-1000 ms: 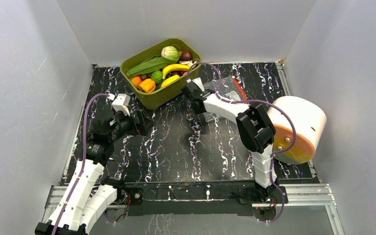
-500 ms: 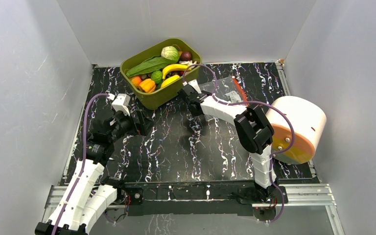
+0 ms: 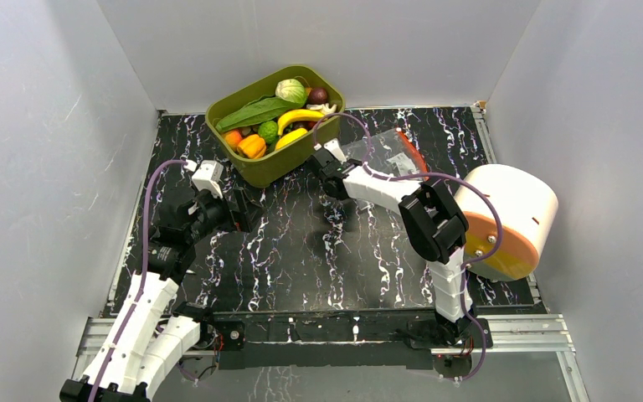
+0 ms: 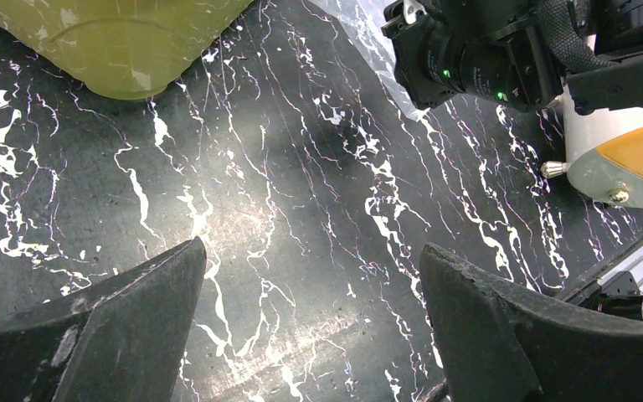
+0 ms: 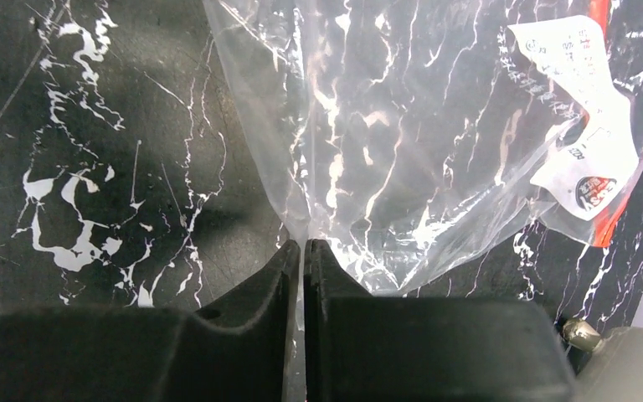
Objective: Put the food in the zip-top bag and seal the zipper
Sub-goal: Pick up the zipper food storage bag at the center of the board.
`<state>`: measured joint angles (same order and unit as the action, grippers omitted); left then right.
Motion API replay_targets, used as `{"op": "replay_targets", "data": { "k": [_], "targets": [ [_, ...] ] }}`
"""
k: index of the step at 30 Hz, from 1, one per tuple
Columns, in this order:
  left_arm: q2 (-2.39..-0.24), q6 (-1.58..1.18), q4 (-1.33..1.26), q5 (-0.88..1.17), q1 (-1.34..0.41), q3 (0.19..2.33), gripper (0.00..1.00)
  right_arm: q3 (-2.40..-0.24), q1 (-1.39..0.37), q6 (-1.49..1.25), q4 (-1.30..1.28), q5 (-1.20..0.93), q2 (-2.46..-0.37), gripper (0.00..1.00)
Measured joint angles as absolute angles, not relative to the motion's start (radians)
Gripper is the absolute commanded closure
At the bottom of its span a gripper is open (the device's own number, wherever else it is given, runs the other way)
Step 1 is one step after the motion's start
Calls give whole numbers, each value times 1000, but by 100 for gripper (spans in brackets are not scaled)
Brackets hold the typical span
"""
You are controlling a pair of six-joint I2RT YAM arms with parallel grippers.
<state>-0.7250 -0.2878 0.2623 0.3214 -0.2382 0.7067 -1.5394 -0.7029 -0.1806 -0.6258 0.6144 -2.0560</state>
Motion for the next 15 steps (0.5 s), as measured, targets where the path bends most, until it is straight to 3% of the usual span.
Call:
{"op": "replay_targets", "data": {
  "k": [8,15],
  "targets": [
    [-726,-288,262,321,-238,704,2,-1488,-703,-172,-620,599,-2038,100],
    [-711,-286,237,327,-238,664,2,-1374,-710,-174,-643,513,-1841,100]
  ]
}}
